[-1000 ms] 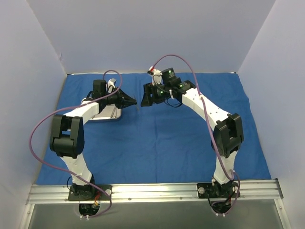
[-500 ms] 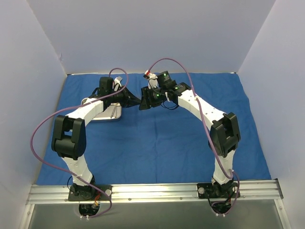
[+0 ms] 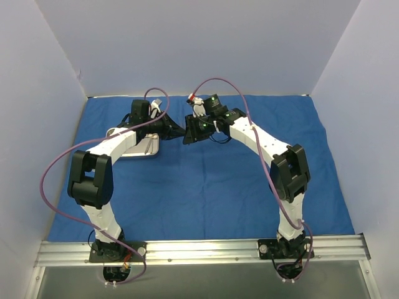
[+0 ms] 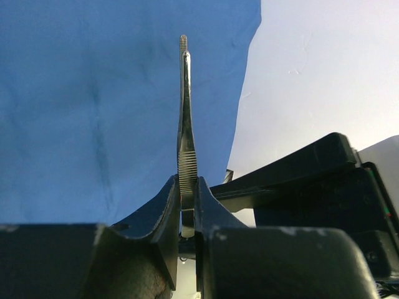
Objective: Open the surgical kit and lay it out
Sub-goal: Place the medical item in the surgical kit.
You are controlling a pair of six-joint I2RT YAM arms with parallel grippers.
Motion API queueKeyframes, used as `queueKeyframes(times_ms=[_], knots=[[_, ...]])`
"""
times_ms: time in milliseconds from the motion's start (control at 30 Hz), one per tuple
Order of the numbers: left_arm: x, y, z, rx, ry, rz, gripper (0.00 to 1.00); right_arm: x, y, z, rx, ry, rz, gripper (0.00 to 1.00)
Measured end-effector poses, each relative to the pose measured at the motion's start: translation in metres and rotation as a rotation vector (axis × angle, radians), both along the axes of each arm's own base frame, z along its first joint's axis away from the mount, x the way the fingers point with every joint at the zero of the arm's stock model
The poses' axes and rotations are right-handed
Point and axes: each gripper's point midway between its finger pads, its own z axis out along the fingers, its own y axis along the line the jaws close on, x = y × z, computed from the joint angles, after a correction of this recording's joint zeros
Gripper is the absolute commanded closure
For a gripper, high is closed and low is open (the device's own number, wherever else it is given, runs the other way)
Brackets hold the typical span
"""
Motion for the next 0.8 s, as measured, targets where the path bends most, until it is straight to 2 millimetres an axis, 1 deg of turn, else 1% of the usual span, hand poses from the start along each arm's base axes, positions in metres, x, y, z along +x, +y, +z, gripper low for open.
queueKeyframes(times_ms=[67, 133, 167, 200, 233, 333, 400, 433, 467, 500, 533, 567, 667, 733, 800], knots=[[-0.001, -0.001, 0.000, -0.001, -0.001, -0.005, 0.98, 0.003, 0.002, 0.001, 0.003, -0.006, -0.002, 0.73], [-0.002, -0.003, 0.000, -0.002, -0.001, -0.011, 0.98, 0.006, 0.002, 0.000, -0.001, -0.009, -0.006, 0.80], [-0.002, -0.003, 0.000, -0.003, 0.000, -0.013, 0.98, 0.006, 0.002, -0.001, -0.004, -0.009, -0.008, 0.88], [-0.003, -0.004, 0.000, -0.003, 0.000, -0.015, 0.97, 0.007, 0.001, -0.003, -0.010, -0.008, -0.011, 1.00], [-0.003, -0.004, 0.000, -0.002, -0.002, -0.017, 0.90, 0.008, 0.000, -0.005, -0.019, -0.007, -0.019, 1.00], [-0.001, -0.004, 0.001, -0.007, -0.018, -0.020, 0.61, 0.011, -0.004, -0.007, -0.025, 0.002, -0.041, 1.00], [-0.001, -0.005, 0.001, -0.020, -0.027, -0.023, 0.55, 0.013, -0.005, -0.008, -0.029, -0.002, -0.049, 1.00], [-0.001, -0.006, 0.001, -0.023, -0.036, -0.024, 0.46, 0.014, -0.006, -0.009, -0.031, -0.005, -0.057, 1.00], [0.000, -0.005, 0.002, -0.024, -0.044, -0.024, 0.15, 0.015, -0.007, -0.011, -0.034, -0.007, -0.065, 1.00], [0.001, -0.004, 0.001, -0.023, -0.055, -0.025, 0.04, 0.014, -0.012, -0.017, -0.043, 0.003, -0.078, 1.00], [0.002, -0.002, 0.002, -0.028, -0.057, -0.021, 0.06, 0.012, -0.016, -0.022, -0.051, 0.013, -0.085, 1.00], [0.004, 0.000, 0.002, -0.030, -0.060, -0.016, 0.06, 0.009, -0.021, -0.029, -0.064, 0.027, -0.095, 1.00], [0.012, 0.018, 0.000, -0.020, -0.080, 0.008, 0.06, 0.001, -0.048, -0.048, -0.110, 0.068, -0.144, 1.00], [0.016, 0.033, -0.003, 0.012, -0.097, 0.022, 0.06, -0.002, -0.074, -0.057, -0.150, 0.081, -0.199, 1.00], [0.015, 0.048, -0.009, 0.069, -0.099, 0.034, 0.06, -0.004, -0.104, -0.060, -0.188, 0.078, -0.262, 1.00]])
